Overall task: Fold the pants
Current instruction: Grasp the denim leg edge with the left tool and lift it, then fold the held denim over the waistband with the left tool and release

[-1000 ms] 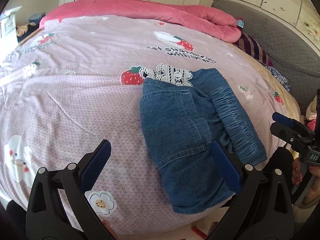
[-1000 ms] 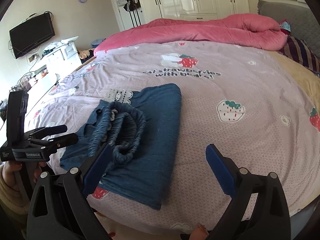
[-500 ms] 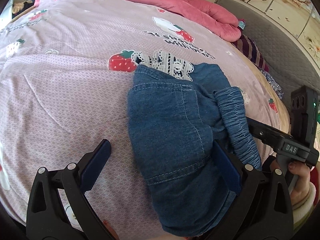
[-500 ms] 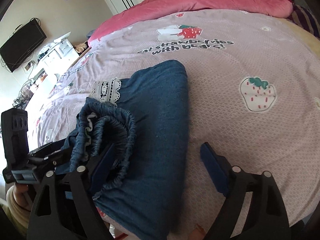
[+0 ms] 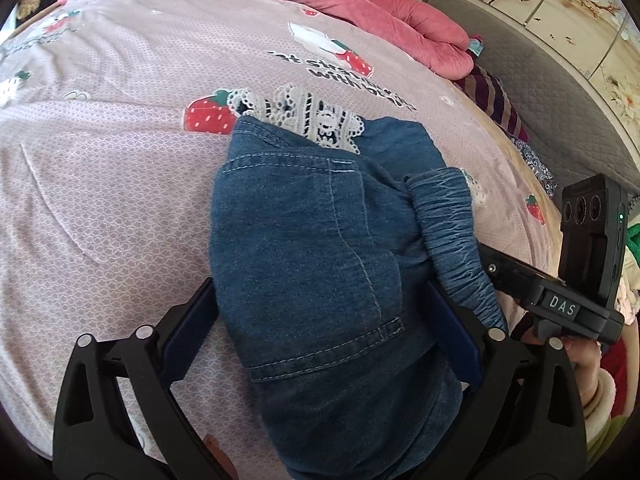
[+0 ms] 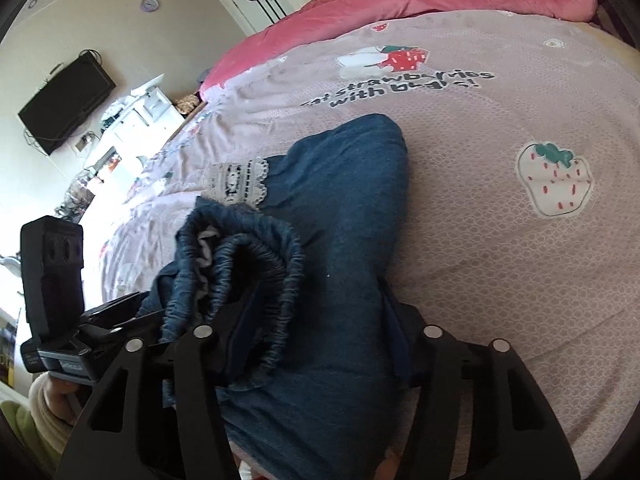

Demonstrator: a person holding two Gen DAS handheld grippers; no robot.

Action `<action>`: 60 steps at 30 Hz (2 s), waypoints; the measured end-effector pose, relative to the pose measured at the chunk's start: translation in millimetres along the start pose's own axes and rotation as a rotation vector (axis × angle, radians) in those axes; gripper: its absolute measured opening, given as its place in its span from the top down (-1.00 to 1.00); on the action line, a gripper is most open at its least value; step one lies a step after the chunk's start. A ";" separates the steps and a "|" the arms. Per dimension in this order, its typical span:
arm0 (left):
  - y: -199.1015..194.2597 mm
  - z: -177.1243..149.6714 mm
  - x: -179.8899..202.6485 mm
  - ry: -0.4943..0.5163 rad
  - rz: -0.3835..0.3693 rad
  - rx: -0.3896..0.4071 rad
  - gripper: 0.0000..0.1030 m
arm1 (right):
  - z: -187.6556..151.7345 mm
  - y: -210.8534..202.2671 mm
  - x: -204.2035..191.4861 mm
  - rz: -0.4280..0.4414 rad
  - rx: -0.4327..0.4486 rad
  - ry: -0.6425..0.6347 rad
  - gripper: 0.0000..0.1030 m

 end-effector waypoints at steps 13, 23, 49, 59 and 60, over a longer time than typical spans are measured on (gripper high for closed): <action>-18.0 13.5 19.0 0.146 0.124 0.084 0.55 | 5.0 -11.6 -19.4 -0.086 0.122 -0.154 0.78; -38.6 30.3 31.3 0.175 0.128 0.141 0.57 | 20.9 -34.8 -38.1 -0.104 0.217 -0.220 0.78; -17.0 93.0 11.1 0.177 0.128 0.180 0.57 | 85.7 -9.4 -42.7 -0.142 0.247 -0.214 0.78; -3.2 112.5 -8.7 0.164 0.148 0.181 0.57 | 110.4 18.2 -41.0 -0.152 0.234 -0.201 0.78; -1.2 114.7 -10.1 0.163 0.148 0.181 0.57 | 112.0 20.5 -40.1 -0.154 0.232 -0.199 0.78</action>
Point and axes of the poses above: each gripper's, at about its wrist camera, not at the fingertips, and y roughly the way its jaws point, x to its right, z to its top, the point moved 10 cm from there along y, roughly the way its jaws point, and after that the axes turned 7 degrees about y, right-handed, at the moved point
